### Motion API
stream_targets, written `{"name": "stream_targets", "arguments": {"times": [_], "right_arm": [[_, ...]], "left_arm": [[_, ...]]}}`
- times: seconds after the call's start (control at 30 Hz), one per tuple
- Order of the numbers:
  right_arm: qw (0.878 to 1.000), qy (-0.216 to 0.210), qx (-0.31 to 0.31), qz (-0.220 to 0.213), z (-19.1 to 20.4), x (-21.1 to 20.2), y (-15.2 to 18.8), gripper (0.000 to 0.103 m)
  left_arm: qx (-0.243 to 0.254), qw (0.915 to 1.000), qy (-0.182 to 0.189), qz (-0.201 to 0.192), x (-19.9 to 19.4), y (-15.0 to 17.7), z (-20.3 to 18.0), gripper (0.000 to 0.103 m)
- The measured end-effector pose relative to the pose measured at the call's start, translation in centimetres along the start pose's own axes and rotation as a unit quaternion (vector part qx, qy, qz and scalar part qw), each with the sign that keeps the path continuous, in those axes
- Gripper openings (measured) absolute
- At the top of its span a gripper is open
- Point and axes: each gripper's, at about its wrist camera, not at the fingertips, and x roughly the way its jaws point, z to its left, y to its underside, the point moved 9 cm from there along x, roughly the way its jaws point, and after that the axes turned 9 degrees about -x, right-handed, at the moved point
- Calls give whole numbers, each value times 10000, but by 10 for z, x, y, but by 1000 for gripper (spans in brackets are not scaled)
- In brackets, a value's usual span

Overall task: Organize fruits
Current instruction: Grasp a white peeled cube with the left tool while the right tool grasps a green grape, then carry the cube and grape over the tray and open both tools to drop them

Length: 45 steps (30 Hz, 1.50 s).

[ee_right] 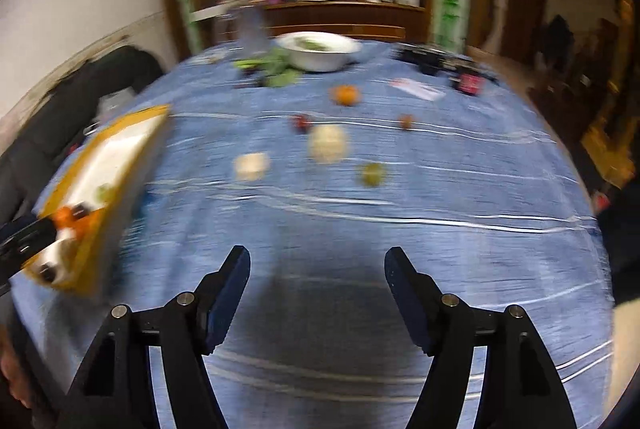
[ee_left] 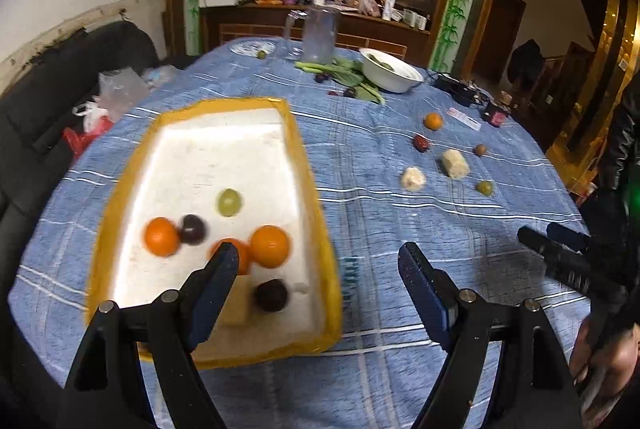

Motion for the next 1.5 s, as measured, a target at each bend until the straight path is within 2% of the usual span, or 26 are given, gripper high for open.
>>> {"name": "stream_targets", "arguments": {"times": [0.07,0.2,0.3,0.47,0.53,0.63,0.7,0.8,0.9,1.03,1.1,1.13,1.17,1.23,1.33,1.4,1.5], "right_arm": [[9994,114,328,54,-34,5,-2,74],[9962,-23,875,54,-72,16,-15,74],[9953,-112,963,66,-83,34,-27,74],[9976,-362,564,154,-63,70,-41,73],[9982,-405,367,246,-53,87,-43,62],[9974,-552,287,354,-47,104,-42,50],[9973,-584,292,328,-47,110,-41,43],[9973,-612,306,276,-49,111,-40,29],[9954,-788,485,234,-51,107,-38,28],[9911,-1036,809,234,-57,103,-34,28],[9890,-1122,932,237,-59,102,-33,28],[9883,-1148,976,241,-60,101,-32,28],[9879,-1162,997,245,-60,100,-32,28],[9875,-1177,1024,220,-63,99,-32,28],[9861,-1250,1078,206,-66,98,-30,28],[9838,-1350,1158,211,-67,99,-30,28],[9737,-1798,1382,206,-63,98,-33,28]], "left_arm": [[29,9999,118,87,8,-2,-13,81],[195,9994,248,158,21,-7,-42,81],[286,9978,476,364,36,-10,-67,81],[197,9961,657,548,66,-28,-98,81],[155,9958,679,598,79,-36,-107,81],[195,9936,816,754,105,-46,-132,81],[230,9921,885,858,121,-50,-144,81],[229,9904,907,1016,147,-51,-159,79],[272,9886,922,1156,170,-50,-175,79],[567,9879,660,1286,197,-43,-194,78],[770,9867,490,1345,208,-37,-202,66],[915,9851,396,1399,214,-31,-205,44],[1038,9841,241,1418,219,-26,-206,35],[1110,9859,138,1242,216,-25,-208,34],[904,9886,164,1192,205,-28,-203,34],[780,9918,128,1003,185,-37,-194,34],[561,9963,109,649,148,-54,-172,35]]}}
